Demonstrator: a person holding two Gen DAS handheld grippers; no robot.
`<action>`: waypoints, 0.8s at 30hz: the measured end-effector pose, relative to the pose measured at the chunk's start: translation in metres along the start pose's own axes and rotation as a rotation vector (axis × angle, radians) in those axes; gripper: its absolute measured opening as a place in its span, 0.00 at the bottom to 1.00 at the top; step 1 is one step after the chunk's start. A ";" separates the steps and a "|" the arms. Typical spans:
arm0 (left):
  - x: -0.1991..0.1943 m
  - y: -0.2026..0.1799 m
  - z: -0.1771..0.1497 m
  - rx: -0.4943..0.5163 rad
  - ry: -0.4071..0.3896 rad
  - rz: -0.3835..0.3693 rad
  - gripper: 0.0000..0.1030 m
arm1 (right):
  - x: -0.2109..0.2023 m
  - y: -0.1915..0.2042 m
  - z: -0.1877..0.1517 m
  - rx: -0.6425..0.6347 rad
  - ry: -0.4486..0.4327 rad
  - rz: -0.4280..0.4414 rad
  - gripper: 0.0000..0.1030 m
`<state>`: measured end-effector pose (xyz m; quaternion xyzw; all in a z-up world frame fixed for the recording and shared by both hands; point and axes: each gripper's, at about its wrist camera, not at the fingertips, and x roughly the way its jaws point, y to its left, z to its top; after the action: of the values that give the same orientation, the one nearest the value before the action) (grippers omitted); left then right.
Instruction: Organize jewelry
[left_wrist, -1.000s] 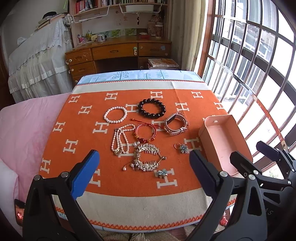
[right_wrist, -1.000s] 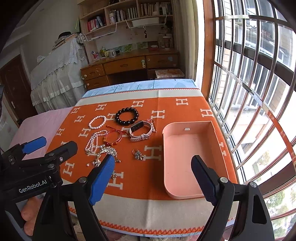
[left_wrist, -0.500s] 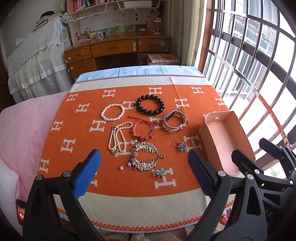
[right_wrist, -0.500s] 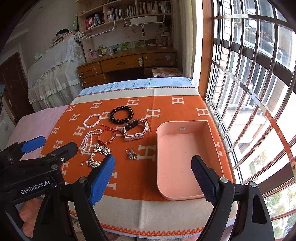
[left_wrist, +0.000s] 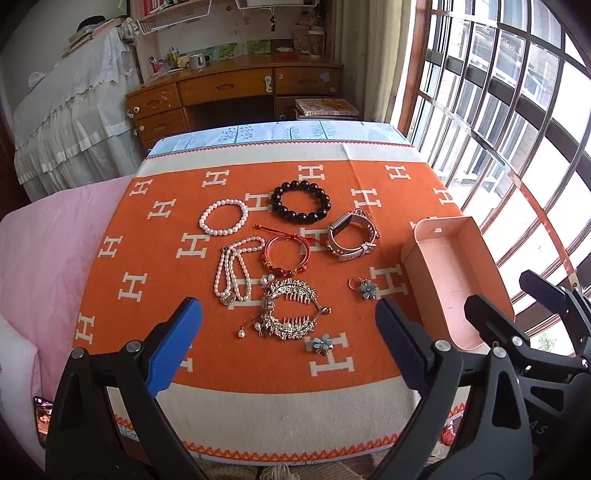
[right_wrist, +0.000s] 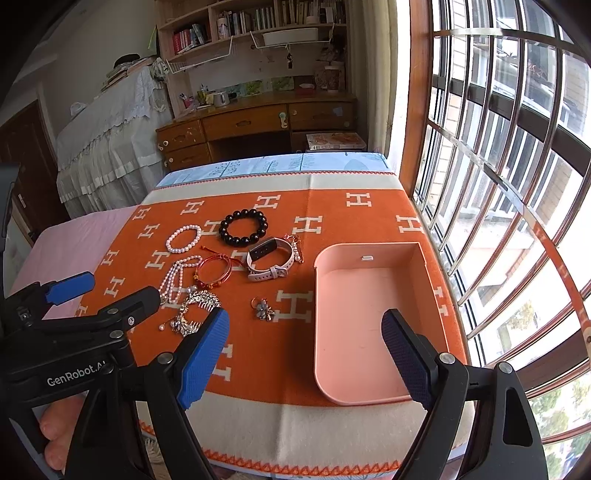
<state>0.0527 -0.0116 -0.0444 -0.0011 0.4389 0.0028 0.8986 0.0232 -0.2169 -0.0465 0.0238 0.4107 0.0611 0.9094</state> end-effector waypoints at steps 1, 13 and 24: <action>0.000 0.000 -0.001 0.000 0.001 0.000 0.91 | 0.002 -0.001 0.001 -0.001 0.001 0.000 0.83; 0.020 0.006 0.006 -0.015 0.047 -0.006 0.91 | 0.020 0.006 0.006 -0.011 0.028 0.001 0.83; 0.040 0.013 0.010 -0.031 0.084 -0.019 0.90 | 0.045 0.017 0.013 -0.032 0.054 0.009 0.83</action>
<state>0.0851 0.0017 -0.0692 -0.0191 0.4762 0.0009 0.8791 0.0609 -0.1943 -0.0696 0.0095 0.4341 0.0723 0.8979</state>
